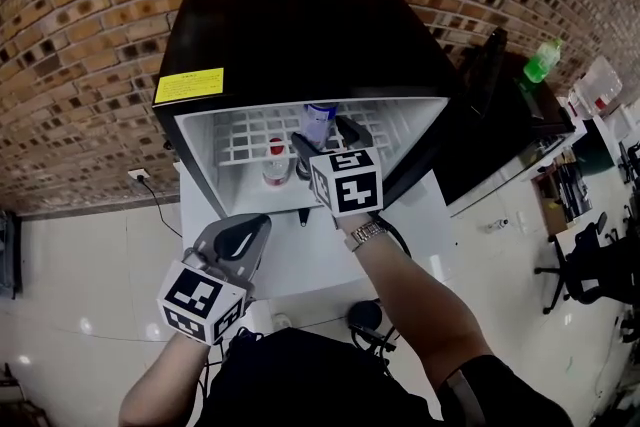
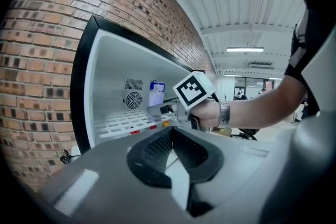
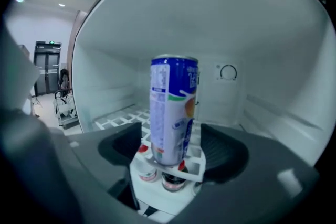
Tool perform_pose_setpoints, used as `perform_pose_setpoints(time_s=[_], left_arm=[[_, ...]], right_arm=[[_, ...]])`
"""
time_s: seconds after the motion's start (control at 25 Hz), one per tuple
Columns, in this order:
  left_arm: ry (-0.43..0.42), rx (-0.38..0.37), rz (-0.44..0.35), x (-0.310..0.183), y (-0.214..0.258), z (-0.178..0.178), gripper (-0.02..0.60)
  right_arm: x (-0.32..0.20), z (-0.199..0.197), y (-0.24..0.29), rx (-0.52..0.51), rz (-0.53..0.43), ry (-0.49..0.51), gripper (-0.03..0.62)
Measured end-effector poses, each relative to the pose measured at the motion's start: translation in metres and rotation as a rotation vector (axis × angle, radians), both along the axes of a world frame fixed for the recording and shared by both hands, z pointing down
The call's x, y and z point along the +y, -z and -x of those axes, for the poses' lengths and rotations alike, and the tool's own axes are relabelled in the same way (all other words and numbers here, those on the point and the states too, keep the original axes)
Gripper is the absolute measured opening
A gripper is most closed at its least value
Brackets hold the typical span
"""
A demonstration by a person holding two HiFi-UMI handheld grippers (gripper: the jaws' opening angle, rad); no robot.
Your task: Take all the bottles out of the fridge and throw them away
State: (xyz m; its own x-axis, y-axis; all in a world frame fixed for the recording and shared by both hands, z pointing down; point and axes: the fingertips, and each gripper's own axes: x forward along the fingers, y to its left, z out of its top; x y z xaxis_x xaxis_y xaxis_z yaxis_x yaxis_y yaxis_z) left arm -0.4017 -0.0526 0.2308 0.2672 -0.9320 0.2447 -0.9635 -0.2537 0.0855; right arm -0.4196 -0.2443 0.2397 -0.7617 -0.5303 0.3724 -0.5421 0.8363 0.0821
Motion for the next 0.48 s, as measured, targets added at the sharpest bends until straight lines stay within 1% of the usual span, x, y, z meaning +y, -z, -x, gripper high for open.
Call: perform_pose_setpoints(time_s=[0.16, 0.28, 0.48], left_arm=[[0.009, 0.0, 0.008, -0.0009, -0.0025, 0.0081, 0.005], [0.009, 0.0, 0.011, -0.0012, -0.0037, 0.0102, 0.005], [0.012, 0.001, 0.012, -0.0003, -0.0046, 0.0105, 0.005]], right_arm=[[-0.0051, 0.0077, 0.0, -0.007, -0.008, 0.002, 0.343], [-0.0073, 0.009, 0.0016, -0.011, -0.023, -0.002, 0.28], [-0.0062, 0.008, 0.0031, -0.023, -0.013, -0.004, 0.268]])
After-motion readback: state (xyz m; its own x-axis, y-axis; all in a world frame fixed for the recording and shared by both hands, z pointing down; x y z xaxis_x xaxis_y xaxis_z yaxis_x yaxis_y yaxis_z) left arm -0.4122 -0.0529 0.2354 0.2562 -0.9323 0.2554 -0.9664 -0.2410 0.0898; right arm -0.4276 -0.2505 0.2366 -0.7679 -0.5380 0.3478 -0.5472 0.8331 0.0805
